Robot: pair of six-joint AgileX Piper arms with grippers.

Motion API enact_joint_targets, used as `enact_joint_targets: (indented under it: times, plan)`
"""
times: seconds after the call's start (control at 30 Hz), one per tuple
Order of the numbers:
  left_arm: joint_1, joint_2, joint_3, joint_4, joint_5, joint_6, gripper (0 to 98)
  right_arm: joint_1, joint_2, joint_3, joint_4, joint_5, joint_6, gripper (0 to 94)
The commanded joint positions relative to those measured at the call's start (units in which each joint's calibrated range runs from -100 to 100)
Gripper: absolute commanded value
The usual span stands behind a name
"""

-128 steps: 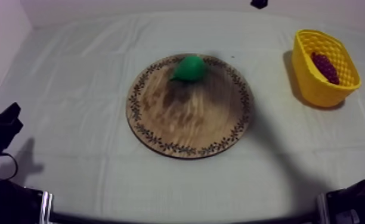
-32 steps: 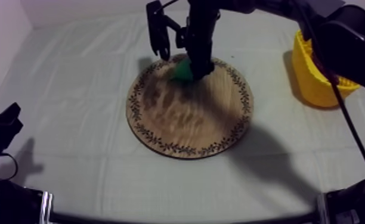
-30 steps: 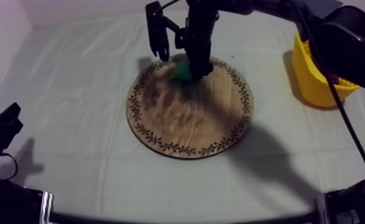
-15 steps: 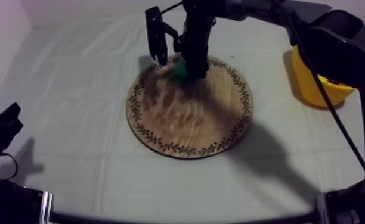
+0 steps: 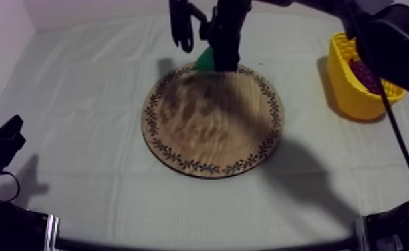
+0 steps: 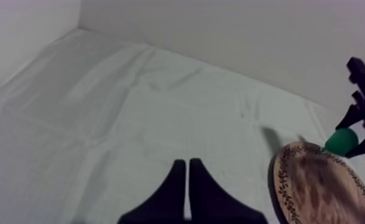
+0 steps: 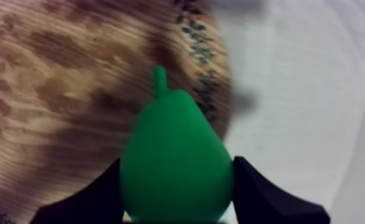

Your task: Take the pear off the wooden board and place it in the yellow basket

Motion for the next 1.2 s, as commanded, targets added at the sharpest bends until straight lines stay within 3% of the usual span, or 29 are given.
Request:
enact_joint_targets:
  times: [0.0, 0.37, 0.6, 1.17]
  plan:
    - [0.0, 0.0, 0.0, -0.01, 0.0, 0.0, 0.1, 0.3, -3.0, 0.2, -0.2, 0.5, 0.1, 29.3]
    - [0.0, 0.0, 0.0, -0.01, 0.0, 0.0, 0.1, 4.3, -16.9, 6.5, -0.4, 0.2, -2.6, 29.3]
    - [0.0, 0.0, 0.0, -0.01, 0.0, 0.0, 0.1, 7.9, -25.4, 11.9, -0.1, -0.3, -8.1, 28.8]
    - [0.0, 0.0, 0.0, -0.01, 0.0, 0.0, 0.1, 18.0, -35.4, 20.5, 4.3, 0.4, -22.2, 28.5]
